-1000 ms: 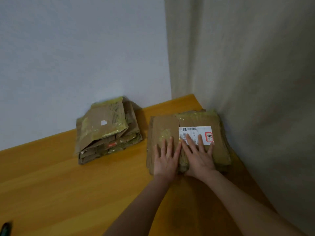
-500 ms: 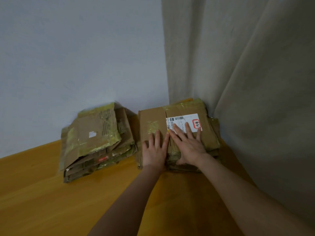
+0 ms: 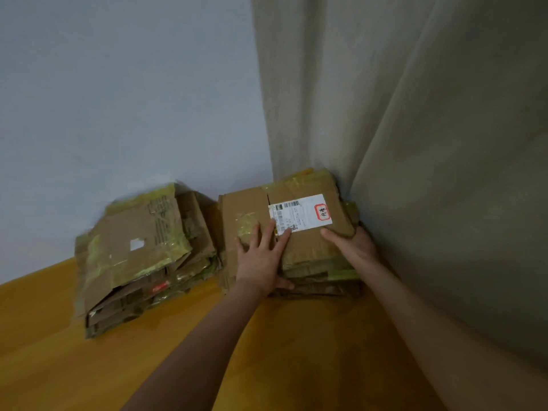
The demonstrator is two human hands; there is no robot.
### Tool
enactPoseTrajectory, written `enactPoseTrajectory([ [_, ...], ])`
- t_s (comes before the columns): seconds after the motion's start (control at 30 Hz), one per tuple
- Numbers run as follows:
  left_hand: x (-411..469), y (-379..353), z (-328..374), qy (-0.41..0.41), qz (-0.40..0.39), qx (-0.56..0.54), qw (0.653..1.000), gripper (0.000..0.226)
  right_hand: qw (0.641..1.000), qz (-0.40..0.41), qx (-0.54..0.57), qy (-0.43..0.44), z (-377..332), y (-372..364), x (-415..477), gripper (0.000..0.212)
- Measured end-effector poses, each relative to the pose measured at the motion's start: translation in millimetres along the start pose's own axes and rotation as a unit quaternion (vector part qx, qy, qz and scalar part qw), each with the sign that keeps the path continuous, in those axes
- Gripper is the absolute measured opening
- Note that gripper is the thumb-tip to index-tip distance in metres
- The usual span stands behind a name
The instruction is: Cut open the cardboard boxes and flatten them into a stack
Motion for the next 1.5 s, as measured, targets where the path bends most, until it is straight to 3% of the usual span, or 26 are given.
enactPoseTrajectory([
  [0.13, -4.8, -5.2, -16.0, 0.028, 0.005, -0.008, 1.000, 0.124, 0.998, -0.020, -0.002, 0.067, -25.7, -10.3, 6.9, 0.081],
  [0.3, -8.7, -4.4, -12.6, 0.018, -0.009, 0.018, 1.000, 0.124, 0.995, -0.065, -0.049, 0.061, -13.6, -18.2, 6.0, 0.062],
  [0.37, -10.7, -3.4, -5.7, 0.020, -0.011, 0.043, 0.999, 0.125, 0.992, -0.040, -0.109, 0.054, -8.3, -14.0, -4.3, 0.069],
  [0.4, -11.8, -2.3, -1.3, 0.021, -0.009, 0.064, 0.998, 0.126, 0.979, 0.001, -0.190, 0.071, -10.9, -8.3, -11.7, 0.080],
  [0.47, -13.2, 0.9, 9.8, 0.014, 0.008, 0.100, 0.995, 0.125, 0.904, 0.088, -0.378, 0.177, -32.3, -10.4, -35.0, 0.109],
  [0.57, -18.7, -4.6, 30.6, -0.015, 0.026, 0.105, 0.994, 0.122, 0.780, 0.059, -0.524, 0.337, -34.2, -53.3, -72.7, 0.133],
  [0.67, -25.0, -16.6, 34.4, -0.017, 0.044, 0.116, 0.992, 0.108, 0.730, 0.042, -0.592, 0.339, -8.0, -63.3, -70.1, 0.134],
  [0.73, -23.6, -17.0, 27.1, -0.012, 0.062, 0.131, 0.989, 0.101, 0.726, 0.062, -0.601, 0.328, -10.3, -56.5, -56.0, 0.135],
  [0.9, -2.6, -9.2, 7.4, 0.025, 0.084, 0.128, 0.988, 0.099, 0.701, 0.117, -0.615, 0.342, -63.3, -54.2, -19.6, 0.108],
  [1.07, 12.4, -6.0, -5.3, 0.042, 0.081, 0.131, 0.987, 0.100, 0.726, 0.098, -0.619, 0.283, -78.2, -58.8, -2.4, 0.117],
  [1.27, 9.3, -10.2, -20.3, 0.062, 0.066, 0.150, 0.985, 0.108, 0.689, 0.035, -0.609, 0.390, -80.0, -111.1, -24.3, 0.140],
  [1.5, 15.2, -2.6, -42.0, 0.091, 0.038, 0.138, 0.985, 0.123, 0.696, 0.016, -0.616, 0.369, -89.7, -123.8, -18.6, 0.155],
])
Point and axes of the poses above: each hand's wrist, its own x-axis towards the middle knuckle, its own y-axis out of the back of the hand, z = x × y, the point moved 10 cm from there along x, towards the middle knuckle, and after that the axes turned 5 degrees about -y, right-handed, at the moved point
